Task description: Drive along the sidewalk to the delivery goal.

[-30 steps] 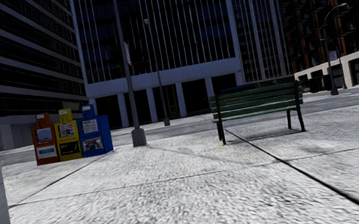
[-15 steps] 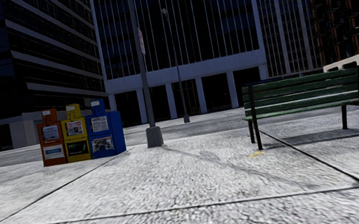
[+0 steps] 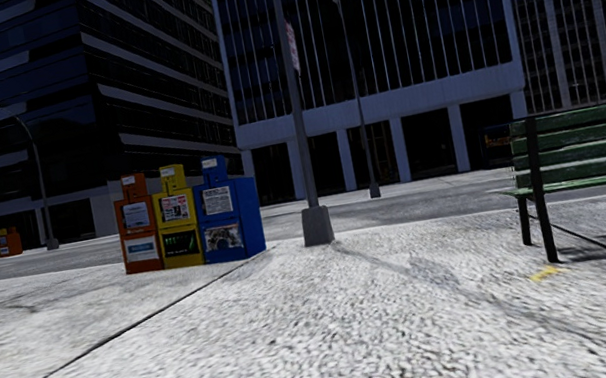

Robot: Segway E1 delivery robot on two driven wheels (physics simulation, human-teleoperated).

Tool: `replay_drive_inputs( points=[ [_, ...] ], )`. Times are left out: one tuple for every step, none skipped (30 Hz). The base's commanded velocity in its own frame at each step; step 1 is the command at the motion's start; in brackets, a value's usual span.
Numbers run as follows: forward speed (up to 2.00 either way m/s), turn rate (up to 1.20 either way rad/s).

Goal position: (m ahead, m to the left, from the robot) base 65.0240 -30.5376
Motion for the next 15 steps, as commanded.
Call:
replay_drive_inputs(
  points=[
    [1.28, 0.51],
    [1.28, 0.51],
    [1.28, 0.52],
    [1.28, 0.53],
    [1.28, 0.58],
    [1.28, 0.58],
    [1.28, 0.64],
    [1.28, 0.66],
    [1.28, 0.66],
    [1.28, 0.66],
    [1.28, 0.66],
    [1.28, 0.66],
    [1.39, 0.66],
    [1.51, 0.66],
    [1.51, 0.66]
  ],
)
